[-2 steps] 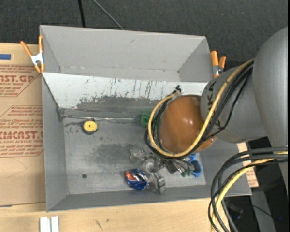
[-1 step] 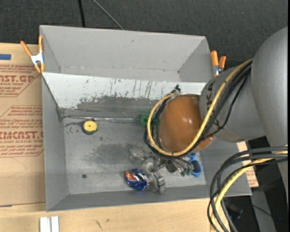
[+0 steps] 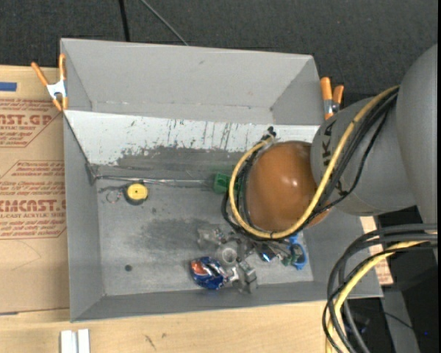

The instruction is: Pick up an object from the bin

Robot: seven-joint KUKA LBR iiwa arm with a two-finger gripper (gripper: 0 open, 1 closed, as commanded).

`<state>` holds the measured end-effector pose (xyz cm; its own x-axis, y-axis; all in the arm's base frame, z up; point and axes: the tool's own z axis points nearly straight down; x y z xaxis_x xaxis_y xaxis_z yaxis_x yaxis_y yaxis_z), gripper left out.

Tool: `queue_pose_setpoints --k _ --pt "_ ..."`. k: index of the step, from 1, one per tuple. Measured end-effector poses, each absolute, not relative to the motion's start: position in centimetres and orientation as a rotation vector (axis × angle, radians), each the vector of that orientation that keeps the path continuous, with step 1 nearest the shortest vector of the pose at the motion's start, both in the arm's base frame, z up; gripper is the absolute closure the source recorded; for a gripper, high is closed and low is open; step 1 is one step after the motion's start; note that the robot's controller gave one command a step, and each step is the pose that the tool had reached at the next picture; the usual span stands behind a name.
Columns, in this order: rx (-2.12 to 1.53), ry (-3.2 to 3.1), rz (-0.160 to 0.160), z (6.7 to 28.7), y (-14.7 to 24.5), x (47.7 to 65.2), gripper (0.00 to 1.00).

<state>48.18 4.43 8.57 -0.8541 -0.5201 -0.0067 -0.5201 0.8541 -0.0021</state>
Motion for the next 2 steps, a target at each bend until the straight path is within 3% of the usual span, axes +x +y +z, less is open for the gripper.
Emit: queue_pose_setpoints --k 1,2 --pt "-0.848 3.024 0.001 8.5 4.4 48.0 1.0" --pt "-1.26 2.876 0.001 7.0 3.6 53.7 1.0"
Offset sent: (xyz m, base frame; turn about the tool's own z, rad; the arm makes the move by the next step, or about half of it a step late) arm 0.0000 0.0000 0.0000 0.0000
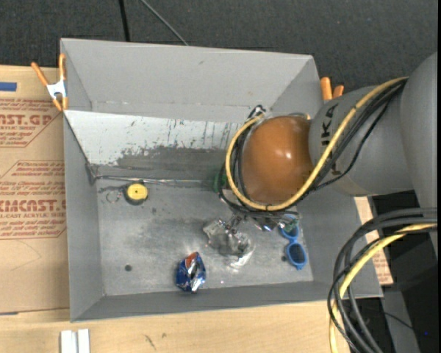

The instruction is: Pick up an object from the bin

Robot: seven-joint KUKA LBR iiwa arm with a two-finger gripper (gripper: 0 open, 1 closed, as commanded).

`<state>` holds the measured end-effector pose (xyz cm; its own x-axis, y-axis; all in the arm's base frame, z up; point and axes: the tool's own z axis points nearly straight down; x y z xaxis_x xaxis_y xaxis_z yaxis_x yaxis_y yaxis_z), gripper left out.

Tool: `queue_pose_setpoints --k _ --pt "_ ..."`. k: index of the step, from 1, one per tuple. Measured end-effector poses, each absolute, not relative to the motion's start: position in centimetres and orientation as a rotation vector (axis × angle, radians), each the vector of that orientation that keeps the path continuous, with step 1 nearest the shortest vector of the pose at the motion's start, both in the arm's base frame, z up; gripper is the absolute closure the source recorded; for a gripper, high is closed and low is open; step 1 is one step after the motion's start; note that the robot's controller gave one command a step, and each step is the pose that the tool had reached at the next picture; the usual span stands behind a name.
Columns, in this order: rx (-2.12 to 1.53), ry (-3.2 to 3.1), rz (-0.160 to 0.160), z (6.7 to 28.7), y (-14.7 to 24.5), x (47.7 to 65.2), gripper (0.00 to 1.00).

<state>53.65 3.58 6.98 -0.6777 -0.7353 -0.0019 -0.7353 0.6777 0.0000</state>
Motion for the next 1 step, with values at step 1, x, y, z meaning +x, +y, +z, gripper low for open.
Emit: queue_pose_setpoints --k 1 --pt "-1.259 2.876 0.004 6.98 3.61 53.63 0.0"
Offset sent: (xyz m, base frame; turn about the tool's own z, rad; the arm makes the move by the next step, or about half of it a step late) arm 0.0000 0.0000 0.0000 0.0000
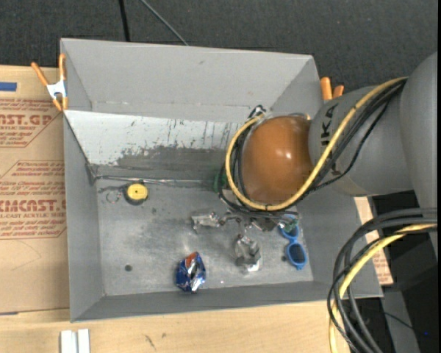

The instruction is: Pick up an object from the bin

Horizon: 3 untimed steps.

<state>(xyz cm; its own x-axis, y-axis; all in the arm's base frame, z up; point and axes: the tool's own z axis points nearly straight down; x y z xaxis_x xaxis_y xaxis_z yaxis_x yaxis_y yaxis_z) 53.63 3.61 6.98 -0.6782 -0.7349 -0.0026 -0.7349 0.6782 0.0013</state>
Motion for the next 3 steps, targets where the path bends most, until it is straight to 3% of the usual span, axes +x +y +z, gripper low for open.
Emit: queue_pose_setpoints --k 1,2,3 --pt "-1.764 2.602 0.001 7.3 -5.9 50.6 0.0" --pt "-1.767 2.605 -0.001 7.6 -5.9 50.7 1.0" --pt "-1.809 2.558 -0.006 22.4 -3.8 52.1 1.0"
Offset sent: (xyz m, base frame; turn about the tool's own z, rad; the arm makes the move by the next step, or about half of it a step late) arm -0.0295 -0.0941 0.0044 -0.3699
